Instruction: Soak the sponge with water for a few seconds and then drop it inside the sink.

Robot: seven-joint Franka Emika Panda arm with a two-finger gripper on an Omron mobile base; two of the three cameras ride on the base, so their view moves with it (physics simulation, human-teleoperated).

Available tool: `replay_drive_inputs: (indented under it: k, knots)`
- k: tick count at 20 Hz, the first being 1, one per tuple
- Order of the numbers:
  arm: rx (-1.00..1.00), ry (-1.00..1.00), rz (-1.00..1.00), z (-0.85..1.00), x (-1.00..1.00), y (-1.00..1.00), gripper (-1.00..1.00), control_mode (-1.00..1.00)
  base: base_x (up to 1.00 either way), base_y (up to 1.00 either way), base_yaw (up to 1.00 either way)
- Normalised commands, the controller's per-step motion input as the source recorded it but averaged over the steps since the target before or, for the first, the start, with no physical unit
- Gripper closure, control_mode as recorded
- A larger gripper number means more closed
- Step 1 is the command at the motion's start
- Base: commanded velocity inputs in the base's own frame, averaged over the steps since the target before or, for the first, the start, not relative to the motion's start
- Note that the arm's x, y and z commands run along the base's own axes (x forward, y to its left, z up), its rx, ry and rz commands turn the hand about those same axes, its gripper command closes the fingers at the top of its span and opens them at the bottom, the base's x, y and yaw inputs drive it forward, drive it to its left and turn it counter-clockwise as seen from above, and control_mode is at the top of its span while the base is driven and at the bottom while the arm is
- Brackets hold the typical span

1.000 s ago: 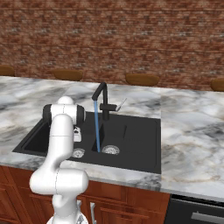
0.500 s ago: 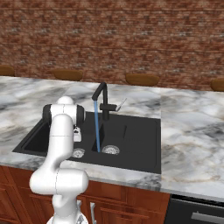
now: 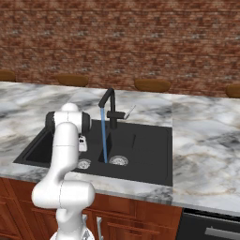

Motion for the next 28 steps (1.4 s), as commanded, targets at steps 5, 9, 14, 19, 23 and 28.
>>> replay_drive_inputs:
  k: [5, 9, 14, 19, 23, 28]
  knots:
    - [0.0, -0.01, 0.0, 0.33, -0.23, 0.0, -1.0, -1.0, 0.0, 0.0, 0.0]
    - [0.0, -0.06, 0.0, 0.39, -0.59, -0.01, -1.0, -1.0, 0.0, 0.0, 0.0]
    - [0.03, -0.05, 0.0, 0.51, -0.56, -0.11, -1.0, -1.0, 0.0, 0.0, 0.0]
    - [0.07, -0.08, -0.02, 0.65, -0.25, -0.27, -1.0, -1.0, 0.0, 0.0, 0.0]
    - [0.08, -0.15, -0.01, 0.63, -0.12, -0.23, -1.0, -1.0, 0.0, 0.0, 0.0]
    - [0.06, -0.14, 0.0, 0.63, -0.21, -0.08, -1.0, -1.0, 0.0, 0.0, 0.0]
